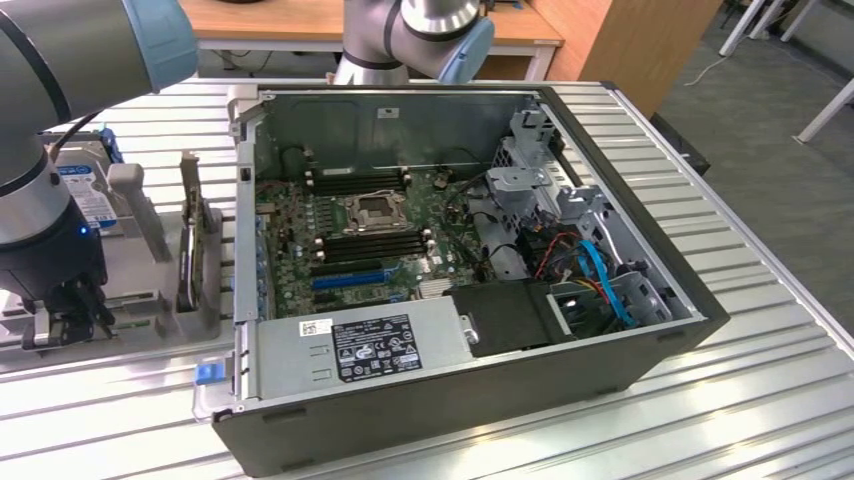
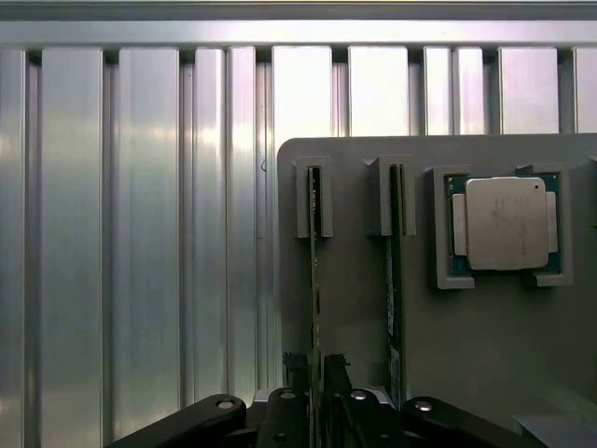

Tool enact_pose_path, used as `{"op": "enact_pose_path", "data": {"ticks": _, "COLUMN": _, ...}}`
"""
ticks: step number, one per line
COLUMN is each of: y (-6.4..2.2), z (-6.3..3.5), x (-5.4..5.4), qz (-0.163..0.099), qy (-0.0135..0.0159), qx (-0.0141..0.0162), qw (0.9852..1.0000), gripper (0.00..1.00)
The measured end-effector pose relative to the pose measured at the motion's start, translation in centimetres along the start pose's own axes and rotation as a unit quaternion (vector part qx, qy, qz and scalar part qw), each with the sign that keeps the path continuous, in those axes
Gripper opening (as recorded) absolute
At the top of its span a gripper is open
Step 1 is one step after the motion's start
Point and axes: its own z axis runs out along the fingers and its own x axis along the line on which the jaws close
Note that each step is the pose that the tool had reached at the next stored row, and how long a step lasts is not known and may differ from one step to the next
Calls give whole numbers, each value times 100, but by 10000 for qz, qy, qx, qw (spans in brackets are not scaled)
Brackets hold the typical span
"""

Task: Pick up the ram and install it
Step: 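Pick up the ram and move it above insertion slot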

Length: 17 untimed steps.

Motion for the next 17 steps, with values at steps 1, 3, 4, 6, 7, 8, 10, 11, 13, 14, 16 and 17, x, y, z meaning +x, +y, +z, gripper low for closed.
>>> {"op": "enact_pose_path", "data": {"ticks": 1, "y": 0, "z": 0, "x": 0, "qz": 0, "qy": 0, "qx": 0, "qw": 10000, "gripper": 21}}
{"op": "enact_pose_path", "data": {"ticks": 3, "y": 0, "z": 0, "x": 0, "qz": 0, "qy": 0, "qx": 0, "qw": 10000, "gripper": 21}}
{"op": "enact_pose_path", "data": {"ticks": 4, "y": 0, "z": 0, "x": 0, "qz": 0, "qy": 0, "qx": 0, "qw": 10000, "gripper": 21}}
{"op": "enact_pose_path", "data": {"ticks": 6, "y": 0, "z": 0, "x": 0, "qz": 0, "qy": 0, "qx": 0, "qw": 10000, "gripper": 20}}
{"op": "enact_pose_path", "data": {"ticks": 7, "y": 0, "z": 0, "x": 0, "qz": 0, "qy": -1, "qx": 0, "qw": 10000, "gripper": 20}}
{"op": "enact_pose_path", "data": {"ticks": 8, "y": 0, "z": 0, "x": 0, "qz": 0, "qy": 0, "qx": 0, "qw": 10000, "gripper": 13}}
{"op": "enact_pose_path", "data": {"ticks": 10, "y": 0, "z": 0, "x": 0, "qz": 0, "qy": 0, "qx": 0, "qw": 10000, "gripper": 12}}
{"op": "enact_pose_path", "data": {"ticks": 11, "y": 0, "z": 0, "x": 0, "qz": 0, "qy": 0, "qx": 0, "qw": 10000, "gripper": 12}}
{"op": "enact_pose_path", "data": {"ticks": 13, "y": 0, "z": 0, "x": 0, "qz": 0, "qy": 0, "qx": 0, "qw": 10000, "gripper": 12}}
{"op": "enact_pose_path", "data": {"ticks": 14, "y": 0, "z": 0, "x": 0, "qz": 0, "qy": 0, "qx": 0, "qw": 10000, "gripper": 12}}
{"op": "enact_pose_path", "data": {"ticks": 16, "y": 0, "z": 0, "x": 0, "qz": -1, "qy": 0, "qx": 0, "qw": 10000, "gripper": 12}}
{"op": "enact_pose_path", "data": {"ticks": 17, "y": 0, "z": 0, "x": 0, "qz": -3, "qy": 0, "qx": 0, "qw": 10000, "gripper": 12}}
